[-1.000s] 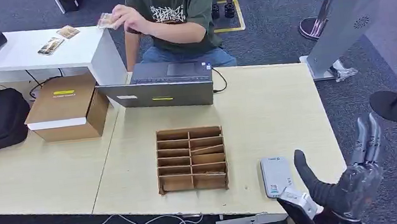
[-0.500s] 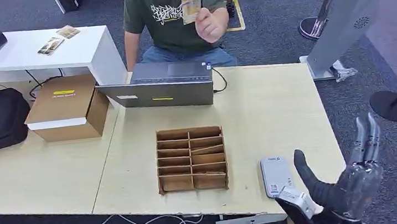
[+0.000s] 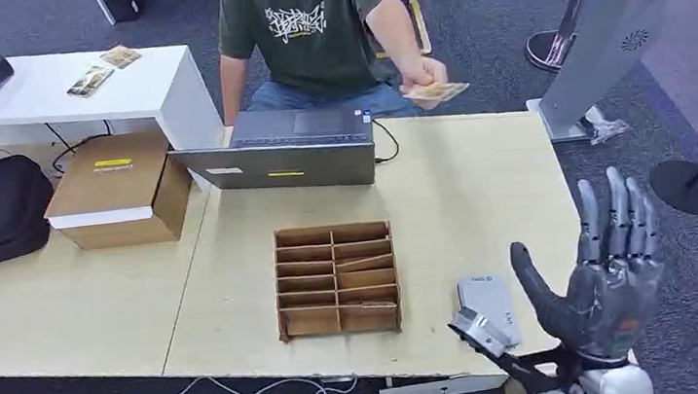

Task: Pass the card to the sensor for recognition and then transmit it.

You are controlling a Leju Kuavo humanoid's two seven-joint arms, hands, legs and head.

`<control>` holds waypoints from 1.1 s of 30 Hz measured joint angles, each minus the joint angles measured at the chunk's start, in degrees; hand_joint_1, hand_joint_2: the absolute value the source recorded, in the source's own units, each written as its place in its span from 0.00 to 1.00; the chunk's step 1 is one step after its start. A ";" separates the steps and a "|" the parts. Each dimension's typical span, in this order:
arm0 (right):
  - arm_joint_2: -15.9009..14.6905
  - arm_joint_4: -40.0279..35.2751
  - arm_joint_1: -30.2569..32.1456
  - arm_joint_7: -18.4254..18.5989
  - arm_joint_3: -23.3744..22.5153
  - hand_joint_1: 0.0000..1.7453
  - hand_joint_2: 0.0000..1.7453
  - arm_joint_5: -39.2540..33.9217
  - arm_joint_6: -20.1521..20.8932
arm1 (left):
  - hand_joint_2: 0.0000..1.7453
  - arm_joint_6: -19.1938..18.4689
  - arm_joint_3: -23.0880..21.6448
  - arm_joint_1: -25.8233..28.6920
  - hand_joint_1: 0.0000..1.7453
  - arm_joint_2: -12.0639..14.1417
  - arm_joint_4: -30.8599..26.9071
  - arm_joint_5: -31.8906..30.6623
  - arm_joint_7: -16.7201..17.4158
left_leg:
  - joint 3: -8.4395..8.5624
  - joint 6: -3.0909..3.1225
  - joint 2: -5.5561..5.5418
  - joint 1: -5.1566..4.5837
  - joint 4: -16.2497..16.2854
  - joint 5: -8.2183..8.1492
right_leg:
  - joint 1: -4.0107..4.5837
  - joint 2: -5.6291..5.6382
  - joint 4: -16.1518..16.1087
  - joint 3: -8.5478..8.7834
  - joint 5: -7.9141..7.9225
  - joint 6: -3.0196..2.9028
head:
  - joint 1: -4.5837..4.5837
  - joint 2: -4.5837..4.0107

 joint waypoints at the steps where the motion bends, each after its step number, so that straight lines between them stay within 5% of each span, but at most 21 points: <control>1: -0.35 1.06 -1.72 0.95 -0.41 0.00 1.00 1.14 0.00 | 0.00 0.00 0.00 -0.03 0.00 0.13 -0.02 -0.32 0.24 | 0.00 -0.01 0.00 0.00 0.00 0.01 | 0.00 0.00 0.00 0.00 0.02 0.00 | 0.02 0.00; 8: -2.43 7.61 -12.22 10.21 0.18 0.00 1.00 5.15 0.00 | 0.00 -0.04 0.00 -0.29 0.00 0.96 -0.02 -2.86 0.50 | 0.10 -0.07 0.03 0.00 0.01 0.09 | 0.00 0.06 0.01 -0.02 0.08 -0.05 | -0.02 0.00; 14: -8.25 12.63 -19.59 19.59 4.38 0.00 1.00 5.24 0.00 | 0.00 -0.09 0.00 -0.92 0.00 1.64 -0.26 -5.40 1.49 | 0.08 -0.07 0.04 0.00 0.02 0.09 | 0.00 0.07 0.01 -0.01 0.08 -0.05 | 0.00 0.00; 20: -18.58 20.18 -28.52 38.17 17.54 0.00 1.00 5.26 0.00 | 0.00 -0.20 0.00 -1.23 0.00 2.29 -0.70 -6.23 1.51 | 0.09 -0.06 0.14 -0.01 0.04 0.10 | -0.01 0.12 0.00 -0.04 0.15 -0.04 | -0.04 0.00; 26: -23.67 28.16 -37.24 53.29 33.79 0.00 1.00 5.24 0.00 | 0.00 -0.42 0.00 -1.59 0.00 2.56 -1.05 -6.27 1.62 | 0.08 -0.07 0.14 0.03 0.04 0.14 | 0.00 0.15 0.04 -0.10 0.16 -0.06 | -0.04 0.00; 33: -24.52 35.39 -42.40 51.10 42.84 0.00 1.00 5.24 0.00 | 0.00 -0.90 0.00 -1.80 0.00 2.82 -1.18 -6.42 2.27 | 0.04 -0.07 0.07 0.04 0.04 0.14 | 0.03 0.09 0.03 -0.09 0.15 -0.06 | -0.04 0.00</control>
